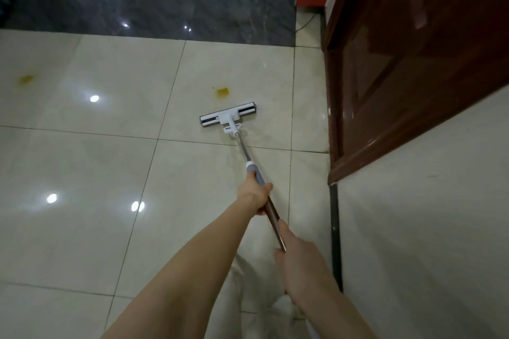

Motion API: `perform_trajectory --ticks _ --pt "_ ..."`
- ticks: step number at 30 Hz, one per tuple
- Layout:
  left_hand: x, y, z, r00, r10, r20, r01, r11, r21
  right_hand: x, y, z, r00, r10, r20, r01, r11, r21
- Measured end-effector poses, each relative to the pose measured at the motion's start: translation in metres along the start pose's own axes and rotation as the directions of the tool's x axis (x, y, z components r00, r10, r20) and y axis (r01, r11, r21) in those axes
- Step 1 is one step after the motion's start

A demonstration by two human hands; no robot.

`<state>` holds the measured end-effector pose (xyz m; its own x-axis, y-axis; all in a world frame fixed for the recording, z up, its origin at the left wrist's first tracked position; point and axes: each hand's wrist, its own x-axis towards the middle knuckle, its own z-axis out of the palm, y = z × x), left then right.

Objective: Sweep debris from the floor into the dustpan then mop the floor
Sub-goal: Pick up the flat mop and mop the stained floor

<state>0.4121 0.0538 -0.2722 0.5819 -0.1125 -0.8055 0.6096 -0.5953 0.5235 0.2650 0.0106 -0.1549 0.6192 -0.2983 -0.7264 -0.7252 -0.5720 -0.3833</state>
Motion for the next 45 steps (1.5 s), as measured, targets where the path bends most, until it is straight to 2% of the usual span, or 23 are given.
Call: perform_trajectory --ticks 8,18,27,30,35,40,45 --pt "0.05 0.038 -0.024 0.998 0.048 -0.042 -0.044 0.995 0.089 0.051 -0.042 -0.023 1.0 0.001 -0.007 -0.001 1.0 -0.013" --pt "0.193 0.146 -0.122 0.995 0.077 -0.06 -0.072 0.994 0.08 0.195 -0.166 -0.062 0.997 -0.034 -0.074 0.033 0.999 -0.015" --pt "0.311 0.232 -0.205 0.99 0.109 -0.094 -0.106 0.993 0.046 0.323 -0.269 -0.086 0.994 -0.054 -0.094 0.059 0.996 0.059" --pt "0.312 0.237 -0.212 0.994 0.088 -0.068 -0.085 0.996 0.041 0.329 -0.27 -0.084 0.993 -0.058 -0.105 0.063 0.997 0.043" --pt "0.27 0.21 -0.194 0.997 0.067 -0.025 -0.064 0.994 0.09 0.289 -0.24 -0.068 0.992 -0.072 -0.1 0.075 0.997 0.032" --pt "0.209 0.176 -0.16 0.999 0.046 0.008 -0.046 0.996 0.08 0.231 -0.19 -0.06 0.991 -0.086 -0.103 0.085 0.996 -0.01" --pt "0.143 0.116 -0.111 0.999 0.025 0.032 -0.027 0.999 0.042 0.157 -0.125 -0.043 0.997 -0.065 -0.034 0.064 0.998 -0.03"
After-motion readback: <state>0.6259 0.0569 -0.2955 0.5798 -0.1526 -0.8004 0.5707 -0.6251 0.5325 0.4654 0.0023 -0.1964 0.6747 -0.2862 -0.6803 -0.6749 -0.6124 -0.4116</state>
